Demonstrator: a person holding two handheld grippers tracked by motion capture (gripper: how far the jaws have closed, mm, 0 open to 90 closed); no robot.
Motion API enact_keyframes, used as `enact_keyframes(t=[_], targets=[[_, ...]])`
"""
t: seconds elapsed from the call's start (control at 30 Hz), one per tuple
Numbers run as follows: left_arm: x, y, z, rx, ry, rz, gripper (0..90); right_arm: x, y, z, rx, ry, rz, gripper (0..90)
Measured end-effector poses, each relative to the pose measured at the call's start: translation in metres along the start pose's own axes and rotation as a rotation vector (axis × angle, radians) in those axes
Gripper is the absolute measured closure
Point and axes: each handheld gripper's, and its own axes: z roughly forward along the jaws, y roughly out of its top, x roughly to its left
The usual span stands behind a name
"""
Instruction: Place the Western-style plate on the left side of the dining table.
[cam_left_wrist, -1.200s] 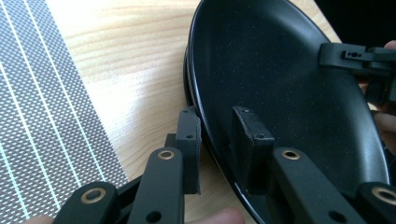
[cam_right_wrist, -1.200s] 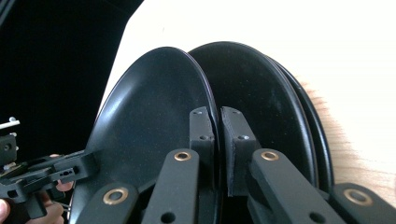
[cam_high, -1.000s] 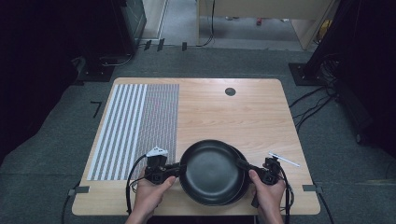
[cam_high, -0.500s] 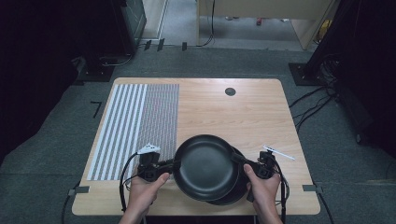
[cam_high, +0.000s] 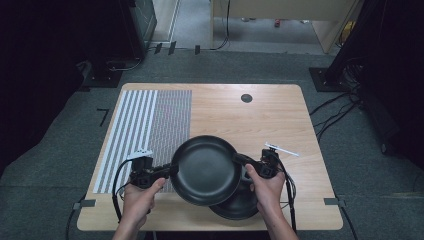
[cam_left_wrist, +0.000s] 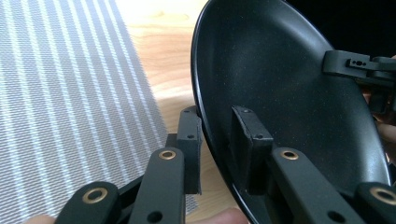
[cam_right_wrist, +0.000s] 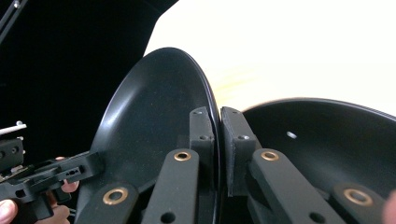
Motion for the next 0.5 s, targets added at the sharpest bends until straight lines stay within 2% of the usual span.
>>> enact_keyframes(t=[0.3,0.5], targets=[[0.030,0.007,-0.020,-0.039,0.028,-0.057,74.9,0.026,0.012,0.040,0.049,0.012,-0.027,84.6],[0.047,0.012,-0.031,-0.051,0.056,-0.069,74.6,0.036,0.017,0.064,0.073,0.023,-0.029,84.4]])
